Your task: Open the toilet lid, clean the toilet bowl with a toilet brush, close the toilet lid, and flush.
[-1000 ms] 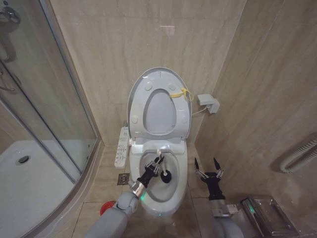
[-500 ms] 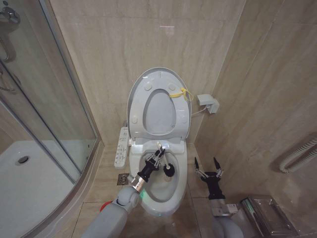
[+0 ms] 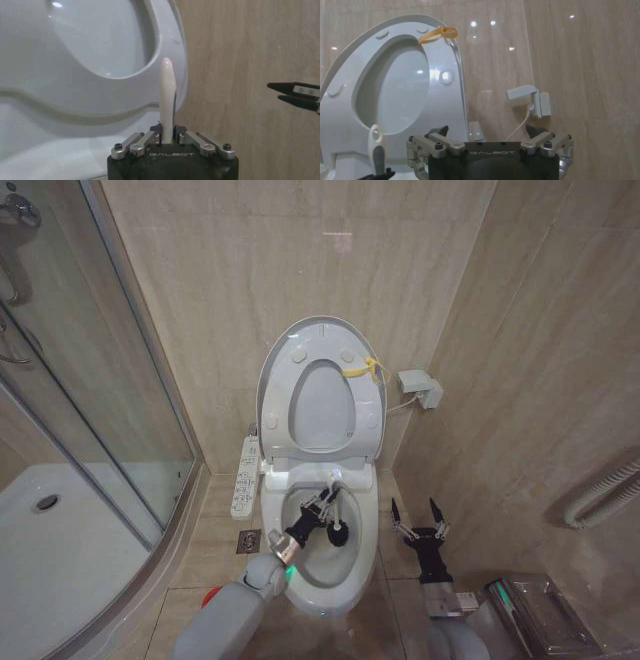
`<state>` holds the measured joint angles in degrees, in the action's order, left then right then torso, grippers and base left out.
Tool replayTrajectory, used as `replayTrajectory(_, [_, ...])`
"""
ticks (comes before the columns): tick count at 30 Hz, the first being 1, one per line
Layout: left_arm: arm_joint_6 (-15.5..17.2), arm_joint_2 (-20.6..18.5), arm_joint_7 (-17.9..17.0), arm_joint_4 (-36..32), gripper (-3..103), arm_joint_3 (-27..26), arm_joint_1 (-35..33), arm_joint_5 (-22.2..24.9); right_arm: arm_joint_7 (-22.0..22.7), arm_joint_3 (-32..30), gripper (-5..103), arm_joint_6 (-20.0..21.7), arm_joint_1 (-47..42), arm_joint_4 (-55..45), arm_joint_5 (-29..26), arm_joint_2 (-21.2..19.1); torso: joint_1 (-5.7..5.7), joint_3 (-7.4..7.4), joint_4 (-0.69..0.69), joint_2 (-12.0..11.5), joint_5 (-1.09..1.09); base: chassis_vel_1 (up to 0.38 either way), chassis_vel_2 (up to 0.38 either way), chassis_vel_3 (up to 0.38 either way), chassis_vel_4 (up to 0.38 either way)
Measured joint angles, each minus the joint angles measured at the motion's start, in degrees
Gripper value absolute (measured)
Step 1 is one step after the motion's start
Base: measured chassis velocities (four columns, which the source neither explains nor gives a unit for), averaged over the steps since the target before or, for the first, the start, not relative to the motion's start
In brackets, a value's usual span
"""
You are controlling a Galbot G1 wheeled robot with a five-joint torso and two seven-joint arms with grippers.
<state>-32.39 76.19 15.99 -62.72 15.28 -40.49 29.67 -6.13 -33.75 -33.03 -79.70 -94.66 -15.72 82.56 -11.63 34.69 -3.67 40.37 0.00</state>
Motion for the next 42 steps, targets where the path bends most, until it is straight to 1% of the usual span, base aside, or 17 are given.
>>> replayTrajectory(1, [0.0,0.0,0.0,0.0,16,0.0,0.0,0.0,0.0,0.0,100,0.0,0.0,0.0,0.0,0.0,0.00,0.00,0.00,0.0,0.00,0.000,0.000,0.000,0.000])
replayTrajectory(2, [0.8,-0.5,-1.3,-0.6,16,1.3,0.6,-0.4,0.0,-0.1,100,0.0,-0.1,-0.1,0.0,0.0,0.00,0.00,0.00,0.0,0.01,0.000,0.000,0.000,0.000])
replayTrajectory(3, [2.8,-1.7,-4.4,-1.8,16,4.4,1.7,-0.9,0.0,-0.2,100,0.0,-0.2,-0.1,0.0,-0.1,0.00,0.00,0.00,0.0,-0.01,0.000,0.000,0.000,0.000])
replayTrajectory(4, [2.8,-1.7,-4.4,-1.8,16,4.4,1.7,-0.9,0.0,-0.2,100,0.0,-0.2,-0.1,0.0,-0.1,0.00,0.00,0.00,0.0,-0.01,0.000,0.000,0.000,0.000])
replayTrajectory(7, [7.3,-3.9,-10.8,-3.9,16,8.9,3.7,-0.8,0.0,-0.5,100,-0.1,-0.3,-0.3,-0.1,-0.1,0.00,0.00,0.01,0.0,0.00,0.000,0.000,0.000,0.000])
replayTrajectory(8, [7.3,-3.9,-10.8,-3.9,16,8.9,3.7,-0.8,0.0,-0.5,100,-0.1,-0.3,-0.3,-0.1,-0.1,0.00,0.00,0.01,0.0,0.00,0.000,0.000,0.000,0.000])
replayTrajectory(11, [10.2,-4.8,-14.6,-5.9,16,10.8,4.8,0.2,0.0,-0.5,100,-0.1,-0.3,-0.3,-0.1,0.0,0.00,0.00,0.00,0.0,0.00,0.000,0.000,0.000,0.000])
replayTrajectory(14, [11.2,-5.2,-16.0,-7.1,16,11.5,5.2,0.9,0.0,-0.5,100,-0.2,-0.3,-0.2,-0.1,0.1,0.00,0.00,0.00,0.0,-0.01,0.000,0.000,0.000,0.000])
replayTrajectory(17, [10.6,-5.3,-15.7,-8.0,16,11.6,5.3,1.8,0.1,-0.6,100,-0.2,-0.2,0.1,-0.1,0.1,0.00,0.00,0.00,0.0,0.00,0.000,0.000,0.000,0.000])
replayTrajectory(20, [5.9,-4.9,-13.4,-8.6,16,11.1,5.0,4.4,0.1,-0.6,100,-0.2,0.3,0.7,-0.2,0.2,0.00,0.00,0.00,0.0,0.01,0.000,0.000,0.000,0.000])
replayTrajectory(24, [4.1,-4.2,-12.3,-6.4,16,11.3,4.8,4.8,0.1,-0.6,100,-0.3,1.0,1.3,-0.2,0.3,0.00,0.00,0.01,0.0,0.00,0.000,0.000,0.000,0.000])
replayTrajectory(27, [4.3,-4.0,-12.0,-3.8,16,12.1,5.3,4.6,0.2,-0.6,100,-0.3,1.5,1.8,-0.3,0.4,0.00,0.00,0.01,0.0,-0.01,0.000,0.000,0.000,0.000])
replayTrajectory(30, [5.3,-4.7,-12.0,-0.1,16,15.0,8.1,3.8,0.4,-0.7,100,-0.2,2.3,2.9,-0.5,0.5,0.00,0.00,0.00,0.0,-0.01,0.000,0.000,0.000,0.000])
replayTrajectory(33, [6.0,-5.4,-12.2,1.1,16,17.7,10.8,4.1,0.7,-1.0,100,0.0,2.7,3.7,-1.1,0.4,0.00,0.00,0.01,0.0,0.00,0.000,0.000,0.000,0.000])
replayTrajectory(35, [6.1,-5.5,-12.4,1.1,16,18.8,11.9,4.7,0.8,-1.2,100,0.1,2.8,4.0,-1.3,0.3,0.00,0.01,0.05,0.0,0.02,0.000,0.000,0.000,0.000])
replayTrajectory(38, [6.2,-5.1,-13.6,-1.5,16,20.7,14.8,8.1,1.0,-1.6,100,0.3,3.2,4.8,-1.5,0.3,0.00,0.00,-0.01,0.0,0.01,0.000,0.000,0.000,0.000])
replayTrajectory(42, [6.4,-4.5,-14.5,-3.4,16,21.0,16.1,10.4,1.0,-1.7,100,0.5,3.4,4.9,-1.5,0.4,0.00,0.00,-0.03,0.0,0.00,0.000,0.000,0.000,0.000])
